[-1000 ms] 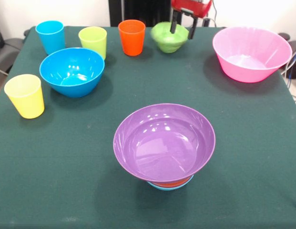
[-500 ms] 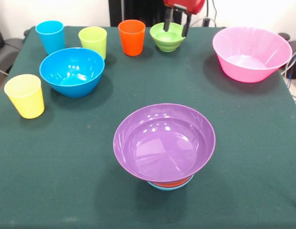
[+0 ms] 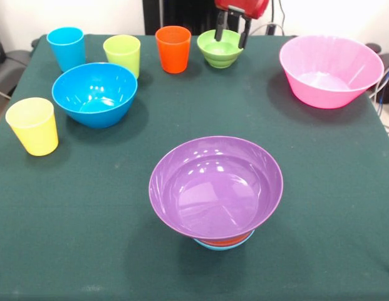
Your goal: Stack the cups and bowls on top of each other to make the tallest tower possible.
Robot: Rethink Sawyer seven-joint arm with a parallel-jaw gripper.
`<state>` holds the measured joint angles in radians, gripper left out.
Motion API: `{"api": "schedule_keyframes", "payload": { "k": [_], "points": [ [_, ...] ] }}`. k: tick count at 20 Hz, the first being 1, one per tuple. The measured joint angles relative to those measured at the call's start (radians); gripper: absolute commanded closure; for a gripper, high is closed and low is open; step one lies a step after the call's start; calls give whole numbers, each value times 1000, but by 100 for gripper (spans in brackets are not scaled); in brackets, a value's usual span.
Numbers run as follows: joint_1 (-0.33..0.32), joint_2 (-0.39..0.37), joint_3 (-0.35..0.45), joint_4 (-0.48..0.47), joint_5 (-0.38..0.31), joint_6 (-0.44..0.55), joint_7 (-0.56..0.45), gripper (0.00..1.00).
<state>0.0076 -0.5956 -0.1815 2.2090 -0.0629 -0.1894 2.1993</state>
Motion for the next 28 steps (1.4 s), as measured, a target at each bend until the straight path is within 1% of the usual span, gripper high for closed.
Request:
{"api": "schedule_keyframes", "payload": {
  "k": [14,21,28],
  "points": [
    [52,53,0,-1,0,0,0,0],
    [59,59,0,-5,0,0,0,0],
    [59,109,0,-20,0,0,0,0]
  ]
}}
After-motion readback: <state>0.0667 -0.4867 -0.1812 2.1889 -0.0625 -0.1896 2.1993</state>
